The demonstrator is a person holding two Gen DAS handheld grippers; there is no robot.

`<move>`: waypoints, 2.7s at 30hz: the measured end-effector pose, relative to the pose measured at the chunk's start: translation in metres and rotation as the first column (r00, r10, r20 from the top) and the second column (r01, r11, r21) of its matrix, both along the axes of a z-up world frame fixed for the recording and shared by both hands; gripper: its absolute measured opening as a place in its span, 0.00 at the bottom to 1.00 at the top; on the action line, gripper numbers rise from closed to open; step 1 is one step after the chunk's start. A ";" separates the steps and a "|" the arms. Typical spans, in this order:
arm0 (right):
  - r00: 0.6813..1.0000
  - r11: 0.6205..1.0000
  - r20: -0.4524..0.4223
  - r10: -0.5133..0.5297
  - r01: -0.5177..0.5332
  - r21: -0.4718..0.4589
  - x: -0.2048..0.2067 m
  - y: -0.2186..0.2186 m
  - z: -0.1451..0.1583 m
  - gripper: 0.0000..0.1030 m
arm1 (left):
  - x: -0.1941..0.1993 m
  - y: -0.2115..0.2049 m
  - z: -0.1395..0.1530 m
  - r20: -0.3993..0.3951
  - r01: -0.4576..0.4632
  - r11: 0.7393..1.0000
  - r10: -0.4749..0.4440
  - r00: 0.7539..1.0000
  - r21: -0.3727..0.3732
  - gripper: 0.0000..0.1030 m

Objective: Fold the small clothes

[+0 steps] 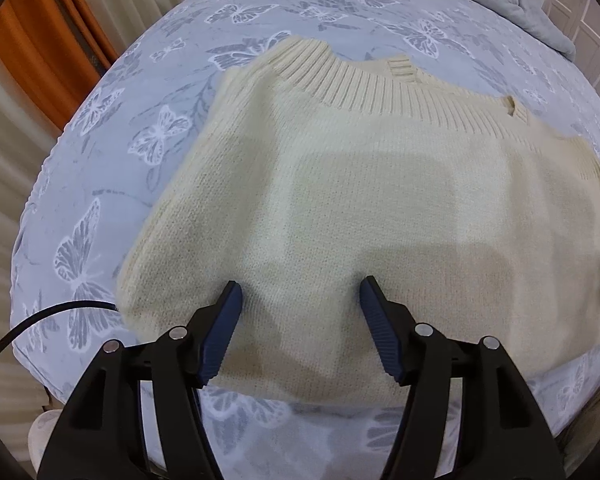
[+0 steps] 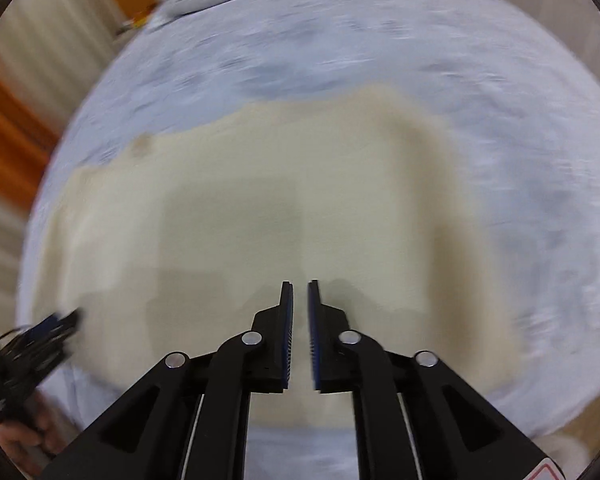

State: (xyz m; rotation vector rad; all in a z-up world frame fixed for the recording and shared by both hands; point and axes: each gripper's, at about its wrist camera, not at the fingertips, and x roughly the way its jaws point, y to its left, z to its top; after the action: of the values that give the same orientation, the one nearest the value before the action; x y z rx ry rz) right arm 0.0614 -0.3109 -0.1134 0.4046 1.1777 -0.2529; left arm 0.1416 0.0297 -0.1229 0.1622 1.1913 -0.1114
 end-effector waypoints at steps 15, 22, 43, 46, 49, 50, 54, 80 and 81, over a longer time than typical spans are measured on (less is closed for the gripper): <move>0.990 0.997 0.116 -0.083 0.083 0.004 0.024 -0.081 0.027 0.60 | 0.060 0.038 0.054 0.070 -0.179 0.951 0.202 0.977 -0.253 0.72; 0.998 0.999 -0.040 -0.049 0.049 0.011 0.083 -0.082 -0.018 0.17 | 0.133 0.023 0.007 -0.075 -0.169 0.970 0.158 0.985 -0.176 0.14; 0.970 0.984 0.181 -0.163 0.145 0.108 0.024 -0.091 0.030 0.25 | 0.091 0.017 0.051 0.102 -0.112 0.974 0.134 0.986 -0.196 0.47; 0.979 0.988 0.201 -0.047 0.017 0.152 0.011 -0.045 0.038 0.24 | 0.057 0.015 0.060 0.095 -0.083 0.972 0.106 0.990 -0.220 0.49; 0.988 0.981 0.131 0.084 -0.105 0.165 0.008 0.004 0.013 0.20 | 0.034 0.008 0.034 0.013 -0.087 0.975 0.091 0.996 -0.202 0.49; 0.993 0.987 0.080 0.091 -0.101 0.124 0.003 0.010 -0.003 0.16 | 0.028 0.007 0.024 -0.013 -0.096 0.980 0.095 0.995 -0.172 0.49; 0.999 0.990 0.040 -0.022 0.016 0.140 -0.033 -0.023 -0.017 0.00 | 0.009 0.023 0.014 -0.004 -0.114 0.981 0.114 0.993 -0.156 0.49; 0.952 0.950 -0.038 0.303 -0.305 -0.064 0.021 0.118 -0.021 0.13 | -0.041 0.096 0.027 -0.005 -0.285 0.944 0.288 0.958 -0.167 0.61; 0.950 0.946 -0.032 0.311 -0.312 -0.084 0.023 0.123 -0.021 0.13 | -0.043 0.097 0.026 -0.008 -0.286 0.943 0.289 0.957 -0.169 0.61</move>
State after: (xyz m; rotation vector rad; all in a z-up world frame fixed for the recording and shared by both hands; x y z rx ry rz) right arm 0.0848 -0.1883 -0.1348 0.1343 1.2250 -0.0328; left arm 0.0990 0.1270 -0.0965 -0.1601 1.1711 0.0461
